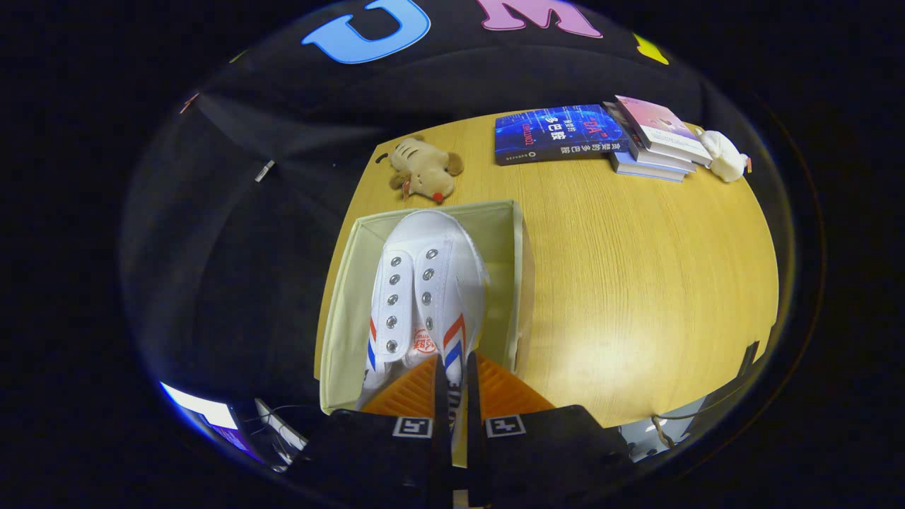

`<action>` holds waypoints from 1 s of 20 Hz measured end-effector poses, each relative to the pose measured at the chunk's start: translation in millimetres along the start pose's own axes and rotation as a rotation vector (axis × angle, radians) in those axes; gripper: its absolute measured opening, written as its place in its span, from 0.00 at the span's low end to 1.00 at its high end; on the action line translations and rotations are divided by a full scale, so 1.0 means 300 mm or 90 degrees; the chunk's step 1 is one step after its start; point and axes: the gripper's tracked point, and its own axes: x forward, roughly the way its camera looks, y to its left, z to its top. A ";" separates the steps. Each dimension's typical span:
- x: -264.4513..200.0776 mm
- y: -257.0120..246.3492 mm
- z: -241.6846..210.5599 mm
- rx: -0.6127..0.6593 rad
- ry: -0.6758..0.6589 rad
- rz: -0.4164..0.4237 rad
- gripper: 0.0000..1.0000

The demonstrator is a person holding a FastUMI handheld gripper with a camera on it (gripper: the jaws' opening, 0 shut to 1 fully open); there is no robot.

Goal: Open the storage box then place both shoes into the box .Put the left shoe in first, then the right shoe, with the right side of both shoes facing outward in a uniform manner.

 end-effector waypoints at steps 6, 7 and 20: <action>-0.102 0.075 0.095 -0.028 -0.079 0.054 0.81; -0.128 0.057 0.109 -0.040 -0.096 0.045 0.89; -0.701 -0.284 0.441 -0.187 -0.380 -0.015 0.99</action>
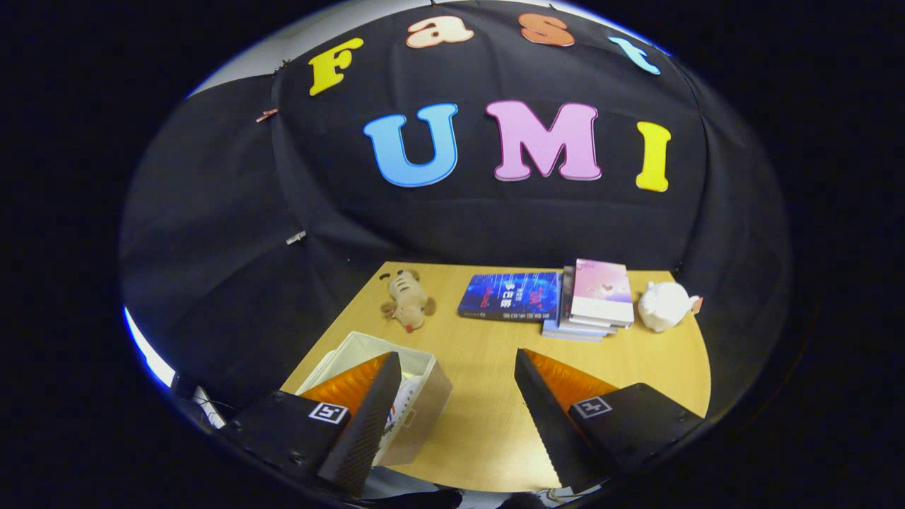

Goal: Open the storage box then place both shoes into the box .Put the left shoe in first, then the right shoe, with the right side of both shoes facing outward in a uniform manner.

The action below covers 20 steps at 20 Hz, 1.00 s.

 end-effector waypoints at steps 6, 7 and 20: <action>-0.181 -0.237 0.229 -0.033 -0.155 -0.001 0.98; -0.206 -0.269 0.250 -0.032 -0.175 0.000 0.98; -0.395 -0.480 0.293 -0.058 -0.310 -0.041 0.98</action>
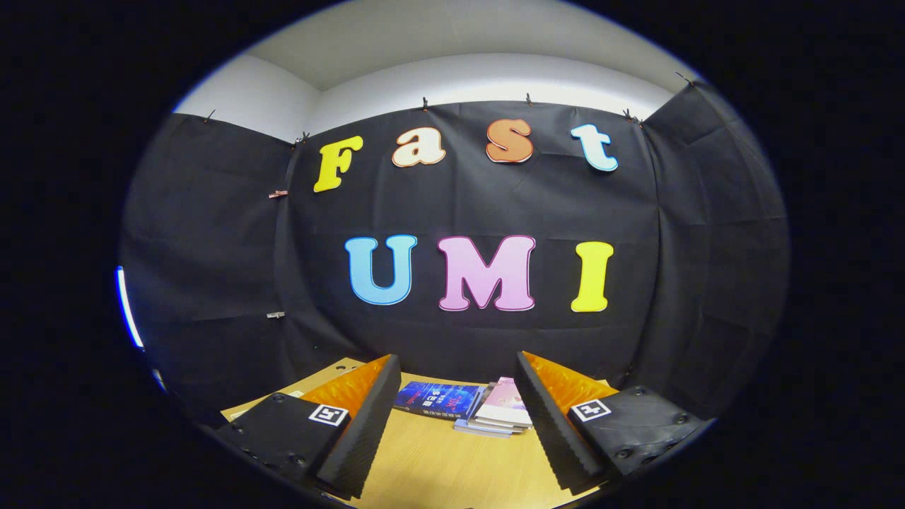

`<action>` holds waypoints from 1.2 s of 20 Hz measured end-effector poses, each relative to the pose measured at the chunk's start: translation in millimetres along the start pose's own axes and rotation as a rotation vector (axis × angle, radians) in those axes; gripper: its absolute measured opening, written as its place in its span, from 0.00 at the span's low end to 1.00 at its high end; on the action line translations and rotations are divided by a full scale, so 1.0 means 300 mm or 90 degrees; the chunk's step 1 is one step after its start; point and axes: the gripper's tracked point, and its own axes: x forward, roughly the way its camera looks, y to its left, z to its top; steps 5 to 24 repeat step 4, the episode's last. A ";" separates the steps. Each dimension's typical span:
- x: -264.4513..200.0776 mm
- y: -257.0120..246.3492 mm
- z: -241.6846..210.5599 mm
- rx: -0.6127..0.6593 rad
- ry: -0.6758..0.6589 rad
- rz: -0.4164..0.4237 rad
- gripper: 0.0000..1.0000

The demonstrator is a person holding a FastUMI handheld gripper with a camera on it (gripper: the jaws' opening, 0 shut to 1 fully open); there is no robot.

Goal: Open the storage box then place both shoes into the box .Put the left shoe in first, then the right shoe, with the right side of both shoes facing outward in a uniform manner.

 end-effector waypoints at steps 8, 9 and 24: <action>-0.006 -0.045 -0.010 0.010 -0.034 -0.080 0.98; -0.006 -0.045 -0.010 0.010 -0.034 -0.080 0.98; -0.006 -0.045 -0.010 0.010 -0.034 -0.080 0.98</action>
